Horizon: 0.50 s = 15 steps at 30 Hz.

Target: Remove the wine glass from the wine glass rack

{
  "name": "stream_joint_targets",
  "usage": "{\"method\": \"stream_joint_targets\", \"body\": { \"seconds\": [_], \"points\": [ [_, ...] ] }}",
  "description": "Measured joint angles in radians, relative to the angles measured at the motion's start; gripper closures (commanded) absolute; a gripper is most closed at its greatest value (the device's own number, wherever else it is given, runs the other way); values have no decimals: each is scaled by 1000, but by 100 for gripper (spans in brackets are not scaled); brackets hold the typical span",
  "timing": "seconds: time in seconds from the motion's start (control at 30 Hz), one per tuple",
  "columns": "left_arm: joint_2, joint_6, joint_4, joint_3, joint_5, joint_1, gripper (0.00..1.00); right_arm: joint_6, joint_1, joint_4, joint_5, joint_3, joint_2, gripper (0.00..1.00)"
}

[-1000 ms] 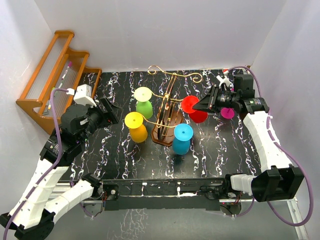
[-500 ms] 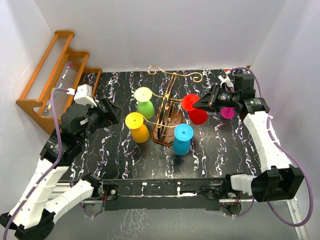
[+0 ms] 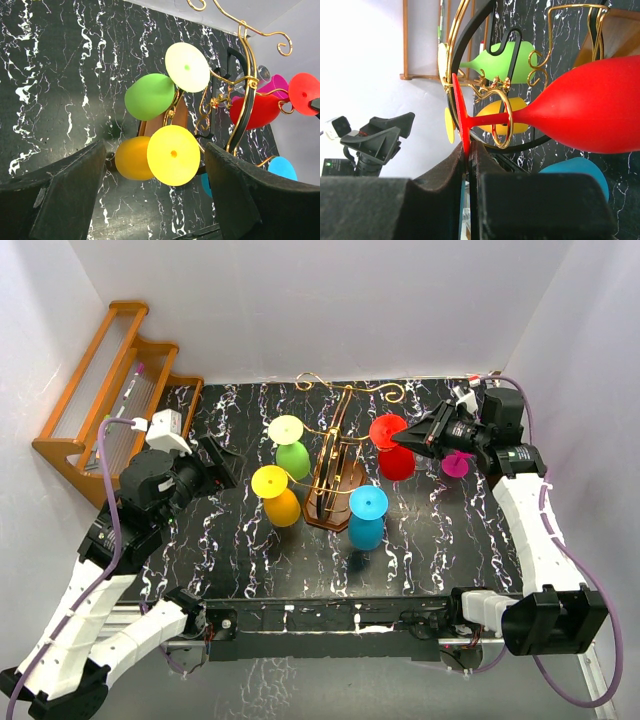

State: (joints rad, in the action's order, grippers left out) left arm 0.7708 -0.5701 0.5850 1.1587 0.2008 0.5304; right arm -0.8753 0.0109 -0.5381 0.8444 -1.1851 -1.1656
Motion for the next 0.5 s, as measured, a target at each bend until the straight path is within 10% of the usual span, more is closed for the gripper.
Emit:
{"method": "stream_joint_targets", "body": {
  "seconds": [0.5],
  "points": [
    [-4, -11, -1, -1, -2, 0, 23, -47, 0, 91, 40, 6, -28, 93]
  ]
}}
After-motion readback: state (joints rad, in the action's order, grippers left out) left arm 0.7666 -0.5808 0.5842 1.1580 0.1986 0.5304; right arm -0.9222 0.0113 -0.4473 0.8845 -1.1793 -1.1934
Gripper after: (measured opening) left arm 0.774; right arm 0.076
